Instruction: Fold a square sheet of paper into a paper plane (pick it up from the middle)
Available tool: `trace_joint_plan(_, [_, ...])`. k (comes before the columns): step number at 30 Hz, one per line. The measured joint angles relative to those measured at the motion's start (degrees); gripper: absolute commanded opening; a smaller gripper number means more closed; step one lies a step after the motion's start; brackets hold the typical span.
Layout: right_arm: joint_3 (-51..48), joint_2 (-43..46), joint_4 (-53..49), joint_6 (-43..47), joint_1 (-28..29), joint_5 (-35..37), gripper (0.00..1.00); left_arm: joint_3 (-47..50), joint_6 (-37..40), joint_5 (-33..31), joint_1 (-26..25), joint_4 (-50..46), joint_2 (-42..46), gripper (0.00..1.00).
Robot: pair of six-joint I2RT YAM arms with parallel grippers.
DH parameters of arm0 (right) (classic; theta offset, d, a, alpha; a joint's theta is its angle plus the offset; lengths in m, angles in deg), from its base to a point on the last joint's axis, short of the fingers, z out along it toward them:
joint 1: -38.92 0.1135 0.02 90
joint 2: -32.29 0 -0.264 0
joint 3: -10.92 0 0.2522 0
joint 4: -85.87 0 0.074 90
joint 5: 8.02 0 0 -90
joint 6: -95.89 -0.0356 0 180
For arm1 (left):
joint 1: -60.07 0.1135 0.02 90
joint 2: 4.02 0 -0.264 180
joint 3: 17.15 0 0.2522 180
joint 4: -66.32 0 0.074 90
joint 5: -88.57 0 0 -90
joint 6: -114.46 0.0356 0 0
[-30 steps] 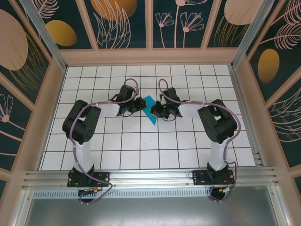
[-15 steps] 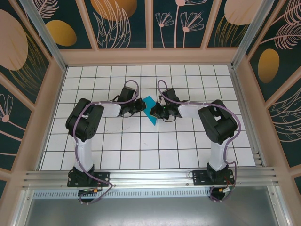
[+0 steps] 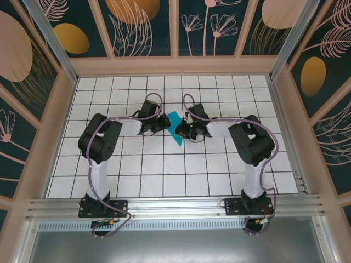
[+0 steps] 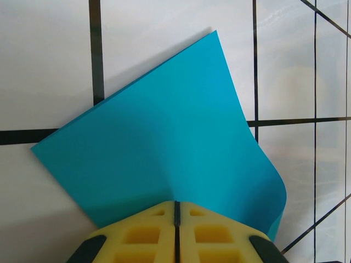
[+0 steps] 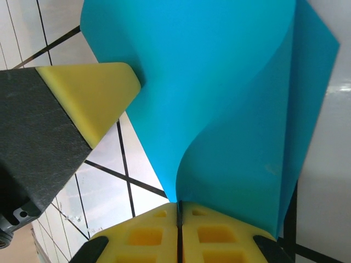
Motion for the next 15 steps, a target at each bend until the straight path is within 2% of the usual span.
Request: trace_joint_plan(15, [0.1,-0.8,1.1,0.0,0.0,0.0,0.1,-0.2,0.0,0.3,0.0,-0.2,-0.2,0.1])
